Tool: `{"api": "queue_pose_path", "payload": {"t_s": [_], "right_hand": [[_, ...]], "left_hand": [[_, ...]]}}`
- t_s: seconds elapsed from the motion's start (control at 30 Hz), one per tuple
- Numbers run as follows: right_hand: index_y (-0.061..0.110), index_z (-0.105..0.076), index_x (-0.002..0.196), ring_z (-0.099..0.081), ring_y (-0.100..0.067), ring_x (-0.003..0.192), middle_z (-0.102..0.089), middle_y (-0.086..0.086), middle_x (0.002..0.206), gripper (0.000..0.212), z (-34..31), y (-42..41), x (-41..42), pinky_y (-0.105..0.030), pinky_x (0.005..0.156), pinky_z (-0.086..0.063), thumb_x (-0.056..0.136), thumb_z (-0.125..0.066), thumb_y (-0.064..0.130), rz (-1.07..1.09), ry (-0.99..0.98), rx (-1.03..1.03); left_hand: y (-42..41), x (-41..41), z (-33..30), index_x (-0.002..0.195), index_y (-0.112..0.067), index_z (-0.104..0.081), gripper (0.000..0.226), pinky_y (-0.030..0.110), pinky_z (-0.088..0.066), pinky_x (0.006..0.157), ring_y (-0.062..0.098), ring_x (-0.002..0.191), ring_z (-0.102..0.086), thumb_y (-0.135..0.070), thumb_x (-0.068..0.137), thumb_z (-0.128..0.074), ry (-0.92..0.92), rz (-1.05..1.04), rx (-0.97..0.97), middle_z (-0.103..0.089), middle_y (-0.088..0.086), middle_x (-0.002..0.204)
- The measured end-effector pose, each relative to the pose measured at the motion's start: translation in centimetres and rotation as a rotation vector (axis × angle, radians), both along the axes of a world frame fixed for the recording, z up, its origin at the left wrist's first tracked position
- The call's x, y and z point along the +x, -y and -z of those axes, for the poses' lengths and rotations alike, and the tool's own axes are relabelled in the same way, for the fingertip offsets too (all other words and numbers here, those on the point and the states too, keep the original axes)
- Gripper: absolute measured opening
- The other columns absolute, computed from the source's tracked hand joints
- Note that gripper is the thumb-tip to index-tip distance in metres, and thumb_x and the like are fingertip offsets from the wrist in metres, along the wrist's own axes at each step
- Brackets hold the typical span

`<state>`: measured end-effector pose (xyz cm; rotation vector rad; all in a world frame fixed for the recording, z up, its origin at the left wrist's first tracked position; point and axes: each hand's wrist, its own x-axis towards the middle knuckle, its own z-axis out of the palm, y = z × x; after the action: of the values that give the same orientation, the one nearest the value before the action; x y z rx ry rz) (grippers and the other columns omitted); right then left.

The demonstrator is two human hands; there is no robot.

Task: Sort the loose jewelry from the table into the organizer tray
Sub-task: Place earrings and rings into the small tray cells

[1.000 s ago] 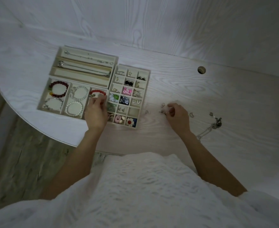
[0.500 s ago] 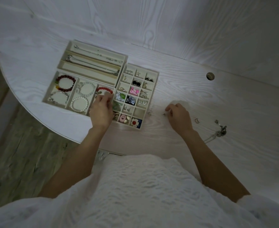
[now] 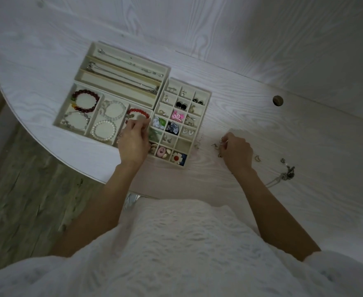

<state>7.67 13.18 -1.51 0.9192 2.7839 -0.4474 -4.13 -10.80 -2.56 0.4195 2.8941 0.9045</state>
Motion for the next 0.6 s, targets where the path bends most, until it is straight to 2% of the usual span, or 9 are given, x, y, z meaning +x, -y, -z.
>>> {"api": "queue_pose_path", "payload": {"t_s": [0.13, 0.33, 0.4, 0.47, 0.6], "right_hand": [[0.010, -0.060, 0.100, -0.060, -0.023, 0.078, -0.065, -0.006, 0.090, 0.014, -0.1, 0.3, 0.0, -0.031, 0.065, -0.043, 0.087, -0.055, 0.013, -0.031, -0.060, 0.010], [0.007, -0.070, 0.085, -0.053, -0.014, 0.064, -0.060, -0.006, 0.086, 0.010, -2.1, 0.2, 0.2, -0.025, 0.061, -0.038, 0.079, -0.062, 0.006, -0.014, -0.362, -0.053], [0.006, -0.069, 0.085, -0.055, -0.013, 0.068, -0.059, -0.005, 0.086, 0.008, -2.6, 0.1, 0.0, -0.028, 0.064, -0.046, 0.083, -0.061, 0.008, 0.020, -0.403, -0.131], [0.007, -0.067, 0.087, -0.060, -0.013, 0.072, -0.059, -0.002, 0.083, 0.008, -2.9, 0.2, -0.3, -0.025, 0.069, -0.051, 0.088, -0.060, 0.010, 0.044, -0.431, -0.241], [0.011, -0.065, 0.090, -0.066, -0.007, 0.064, -0.065, 0.002, 0.072, 0.010, -3.6, 1.3, -1.2, -0.017, 0.059, -0.051, 0.090, -0.057, 0.006, 0.083, -0.456, -0.557]], "left_hand": [[0.0, 0.0, -0.1, 0.111, -0.013, -0.064, 0.021, 0.035, -0.041, 0.061, 0.035, 0.084, -0.059, -0.009, 0.092, -0.057, -0.001, -0.004, 0.002, -0.059, 0.017, 0.103], [0.0, -0.1, -0.1, 0.110, -0.011, -0.065, 0.021, 0.031, -0.038, 0.061, 0.035, 0.082, -0.059, -0.007, 0.091, -0.058, -0.006, 0.001, 0.011, -0.059, 0.017, 0.101], [0.0, 0.0, -0.2, 0.111, -0.011, -0.065, 0.022, 0.031, -0.038, 0.061, 0.035, 0.083, -0.059, -0.005, 0.090, -0.057, -0.001, 0.001, 0.018, -0.059, 0.017, 0.102], [0.0, 0.0, -0.2, 0.111, -0.011, -0.064, 0.022, 0.031, -0.038, 0.061, 0.035, 0.083, -0.059, -0.005, 0.090, -0.057, -0.001, 0.008, 0.017, -0.059, 0.017, 0.102], [0.3, -0.3, -0.1, 0.113, -0.012, -0.064, 0.023, 0.031, -0.039, 0.062, 0.033, 0.084, -0.058, -0.007, 0.091, -0.057, 0.018, 0.031, 0.018, -0.058, 0.016, 0.101]]}}
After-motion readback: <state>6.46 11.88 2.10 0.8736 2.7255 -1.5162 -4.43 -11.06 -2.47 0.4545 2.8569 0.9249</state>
